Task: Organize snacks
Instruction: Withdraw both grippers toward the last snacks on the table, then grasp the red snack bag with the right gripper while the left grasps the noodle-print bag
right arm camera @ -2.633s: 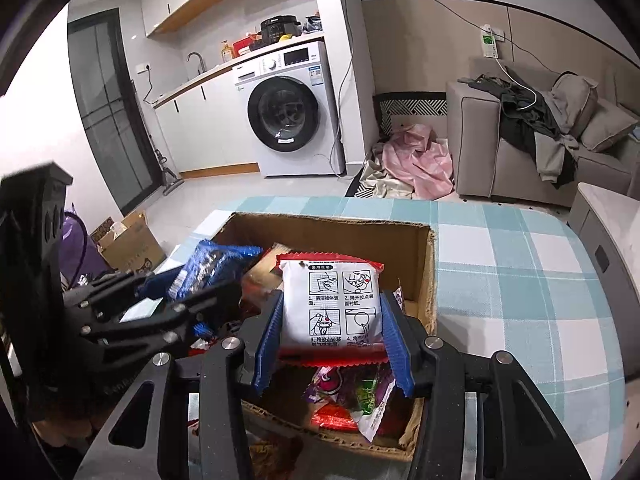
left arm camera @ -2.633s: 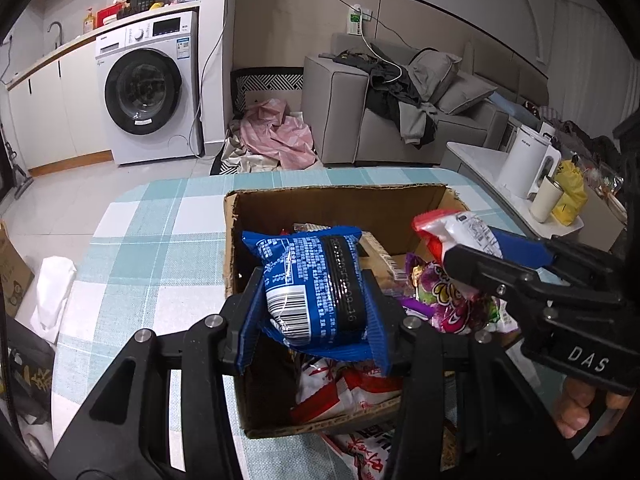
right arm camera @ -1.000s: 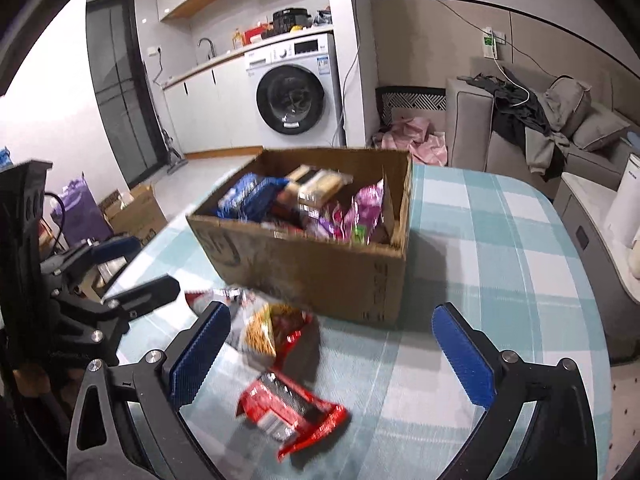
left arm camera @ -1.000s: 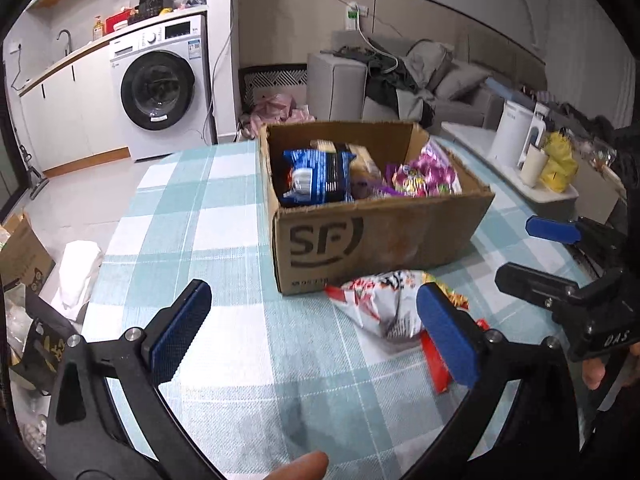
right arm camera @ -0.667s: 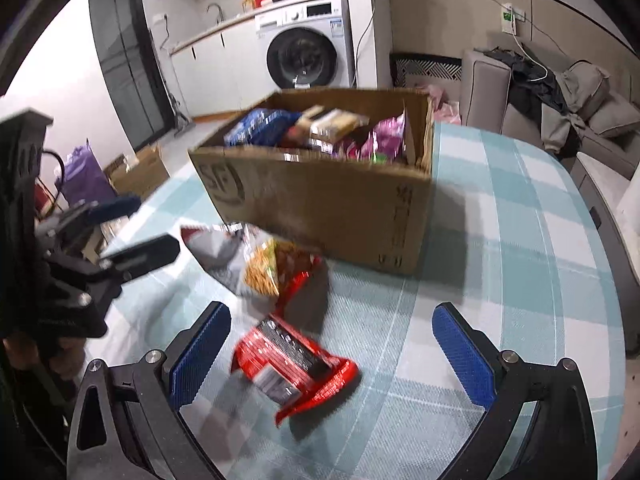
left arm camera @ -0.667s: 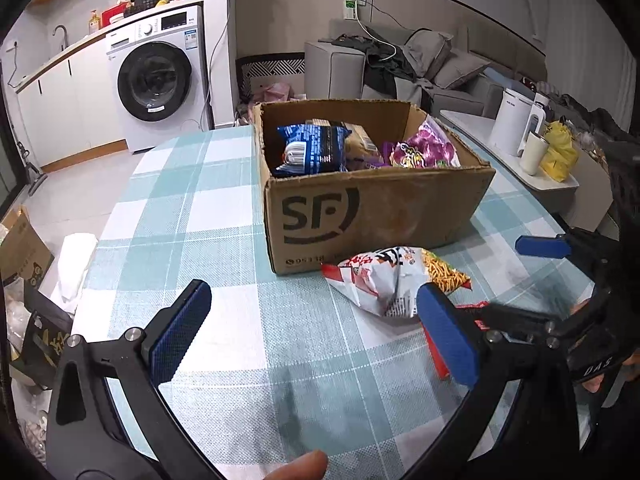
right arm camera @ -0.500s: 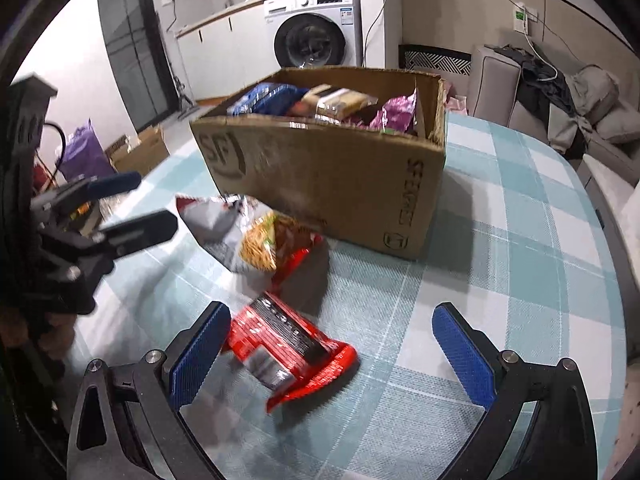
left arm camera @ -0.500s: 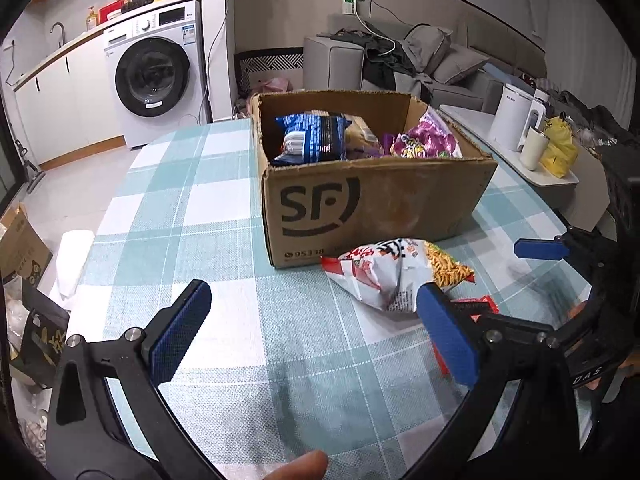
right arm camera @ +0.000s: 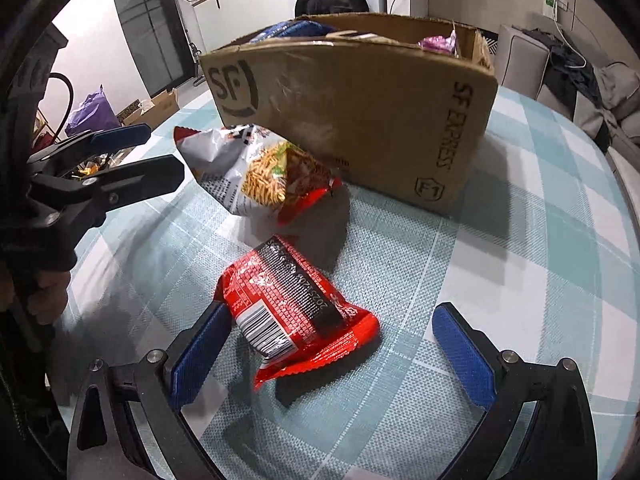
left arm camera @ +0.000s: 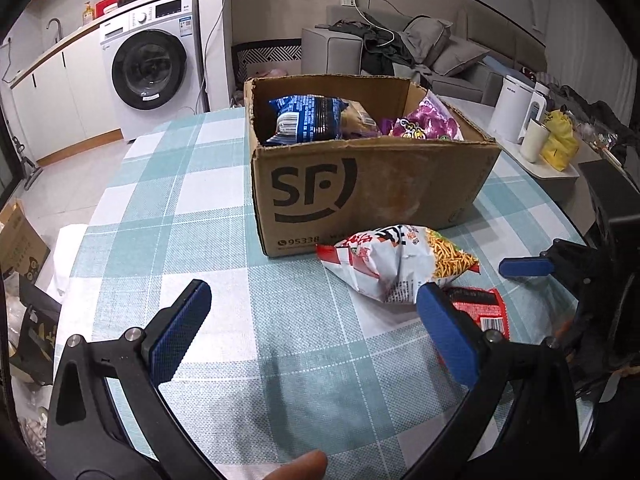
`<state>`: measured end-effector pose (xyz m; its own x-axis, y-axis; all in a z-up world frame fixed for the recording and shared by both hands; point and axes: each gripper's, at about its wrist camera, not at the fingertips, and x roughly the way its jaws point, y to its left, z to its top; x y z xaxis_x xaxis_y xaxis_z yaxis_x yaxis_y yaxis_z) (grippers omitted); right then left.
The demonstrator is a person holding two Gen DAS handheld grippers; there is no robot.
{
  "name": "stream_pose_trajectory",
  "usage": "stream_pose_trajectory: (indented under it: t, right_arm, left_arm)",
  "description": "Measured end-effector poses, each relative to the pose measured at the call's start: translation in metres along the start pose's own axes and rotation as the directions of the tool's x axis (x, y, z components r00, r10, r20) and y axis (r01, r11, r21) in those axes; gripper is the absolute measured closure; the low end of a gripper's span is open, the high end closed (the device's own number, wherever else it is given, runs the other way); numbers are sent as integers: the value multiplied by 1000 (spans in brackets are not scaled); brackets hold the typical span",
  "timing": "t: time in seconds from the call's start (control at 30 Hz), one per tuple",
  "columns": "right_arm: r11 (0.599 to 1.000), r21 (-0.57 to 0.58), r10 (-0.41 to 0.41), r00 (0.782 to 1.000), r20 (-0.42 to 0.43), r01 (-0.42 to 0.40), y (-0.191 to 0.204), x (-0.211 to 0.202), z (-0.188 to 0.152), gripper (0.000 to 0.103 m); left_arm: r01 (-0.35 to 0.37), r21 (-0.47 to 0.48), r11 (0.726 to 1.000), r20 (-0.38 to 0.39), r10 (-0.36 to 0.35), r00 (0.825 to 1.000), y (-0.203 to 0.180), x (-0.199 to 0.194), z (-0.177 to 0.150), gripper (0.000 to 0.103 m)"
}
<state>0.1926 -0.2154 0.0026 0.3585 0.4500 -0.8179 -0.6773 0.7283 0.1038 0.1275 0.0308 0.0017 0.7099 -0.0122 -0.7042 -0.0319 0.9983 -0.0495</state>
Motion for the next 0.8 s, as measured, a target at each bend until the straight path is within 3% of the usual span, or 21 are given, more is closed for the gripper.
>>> stream_pose_trajectory:
  t: [0.2,0.33,0.5,0.63,0.8]
  right_arm:
    - [1000,28,-7,1000,24,6,-7,3,-2,6]
    - [999,35,-10,999,39,9,-14,1,1,24]
    - [999,53,6,999,46,-8,-30,-7,5,34]
    - [997,70,28,998,59,-32,-42,-9,7,50]
    - [995,86,49,995,87,-57,-52,-14,7,58]
  left_arm:
    - [7,7,1000,-15,-7,1000,-4,6,-3,1]
    - [16,5,1000,-23,-15,1000,-6,9,-4,1]
    - [23,18,1000,-22,-22,1000,-12,8,-6,1]
    - [32,20,999,-26,-31,999,-16,9,-6,1]
    - [44,22,999,-29,-43,999,-23,11,-6,1]
